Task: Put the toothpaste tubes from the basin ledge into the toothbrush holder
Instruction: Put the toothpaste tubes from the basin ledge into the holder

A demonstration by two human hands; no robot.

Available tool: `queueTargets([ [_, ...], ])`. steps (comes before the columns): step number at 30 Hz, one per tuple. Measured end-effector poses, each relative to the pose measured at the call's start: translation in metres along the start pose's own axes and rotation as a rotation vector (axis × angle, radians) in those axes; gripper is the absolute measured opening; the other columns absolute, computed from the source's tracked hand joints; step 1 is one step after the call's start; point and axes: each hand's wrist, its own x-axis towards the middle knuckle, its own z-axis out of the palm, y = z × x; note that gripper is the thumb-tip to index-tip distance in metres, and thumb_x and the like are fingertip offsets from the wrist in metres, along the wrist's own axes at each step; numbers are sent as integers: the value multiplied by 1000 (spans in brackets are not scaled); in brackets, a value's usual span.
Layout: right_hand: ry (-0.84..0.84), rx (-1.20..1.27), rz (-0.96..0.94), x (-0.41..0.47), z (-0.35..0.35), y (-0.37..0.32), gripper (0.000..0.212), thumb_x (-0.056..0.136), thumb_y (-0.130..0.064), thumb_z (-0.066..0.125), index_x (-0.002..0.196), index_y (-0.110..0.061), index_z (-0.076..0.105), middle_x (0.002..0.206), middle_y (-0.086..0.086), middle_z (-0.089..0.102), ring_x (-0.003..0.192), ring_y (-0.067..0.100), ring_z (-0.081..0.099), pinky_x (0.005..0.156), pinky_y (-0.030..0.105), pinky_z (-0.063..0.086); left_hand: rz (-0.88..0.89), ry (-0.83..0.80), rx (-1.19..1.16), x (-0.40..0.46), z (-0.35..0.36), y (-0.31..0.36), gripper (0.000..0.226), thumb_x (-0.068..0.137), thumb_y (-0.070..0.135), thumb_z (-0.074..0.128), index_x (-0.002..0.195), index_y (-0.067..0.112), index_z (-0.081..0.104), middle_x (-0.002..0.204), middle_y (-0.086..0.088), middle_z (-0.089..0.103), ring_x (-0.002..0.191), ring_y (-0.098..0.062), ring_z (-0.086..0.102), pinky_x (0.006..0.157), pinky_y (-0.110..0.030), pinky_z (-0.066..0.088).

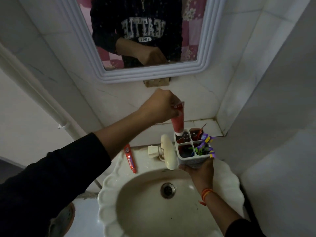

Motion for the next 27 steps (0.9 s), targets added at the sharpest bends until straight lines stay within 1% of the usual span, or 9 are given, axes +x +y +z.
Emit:
queueTargets([
  [6, -13, 15, -3, 1, 0, 1, 125, 36, -25, 105, 145, -19, 43, 135, -1, 64, 122, 12, 60, 100, 29, 54, 6, -290, 90, 9, 52, 3, 23, 90, 21, 69, 108, 12, 81, 104, -3, 81, 90, -14, 75, 92, -31, 59],
  [10, -14, 25, -4, 3, 0, 1, 119, 39, -14, 104, 142, -14, 45, 129, -5, 63, 115, 6, 58, 87, 1, 46, -138, -338, -88, 13, 51, -11, 20, 85, 18, 78, 104, 13, 82, 84, 8, 79, 57, 4, 66, 66, -9, 54],
  [13, -19, 26, -12, 2, -1, -1, 119, 41, -12, 104, 144, -11, 44, 130, -4, 61, 117, 9, 57, 83, -3, 44, -283, -279, -211, 5, 42, -37, 18, 86, 18, 77, 102, 10, 82, 72, 11, 75, 56, 4, 68, 62, -9, 55],
  [15, -18, 21, -18, 2, -2, -2, 119, 41, -13, 104, 144, -11, 44, 131, -2, 61, 118, 11, 57, 86, -1, 44, -445, -258, -185, -3, 43, -60, 19, 91, 20, 72, 100, 5, 79, 83, -4, 79, 68, -13, 74, 72, -24, 63],
  [17, -11, 12, -25, 1, -4, -3, 120, 41, -14, 104, 144, -12, 44, 132, -1, 62, 119, 12, 58, 92, 12, 47, -565, -270, -51, -14, 50, -88, 17, 92, 19, 65, 95, 7, 76, 89, -9, 78, 74, -23, 74, 76, -32, 64],
  [19, -12, 10, -29, 0, -5, -3, 120, 42, -15, 104, 145, -11, 43, 133, 1, 62, 121, 13, 57, 97, 25, 48, -617, -315, 120, -32, 58, -119, 12, 88, 20, 61, 88, 12, 69, 95, -9, 77, 79, -24, 74, 70, -26, 58],
  [21, -11, -2, -39, 0, -5, -4, 121, 42, -15, 104, 145, -9, 42, 134, 5, 62, 121, 14, 57, 98, 28, 48, -631, -424, 219, -48, 68, -139, 7, 87, 16, 61, 81, 17, 59, 103, -11, 73, 91, -19, 74, 67, -20, 45],
  [24, -26, -5, -39, 0, -2, -3, 119, 42, -14, 104, 144, -9, 43, 134, 7, 62, 122, 19, 59, 97, 28, 48, -714, -504, 215, -71, 83, -148, 16, 92, 12, 59, 108, 11, 64, 92, -5, 65, 73, -13, 73, 61, -19, 50],
  [27, -35, 0, -51, 0, -2, -3, 119, 43, -14, 104, 145, -9, 42, 135, 8, 62, 123, 19, 58, 98, 27, 48, -756, -354, 245, -79, 109, -163, 58, 84, 20, 63, 138, 5, 48, 129, -15, 61, 120, -34, 58, 98, -35, 49],
])
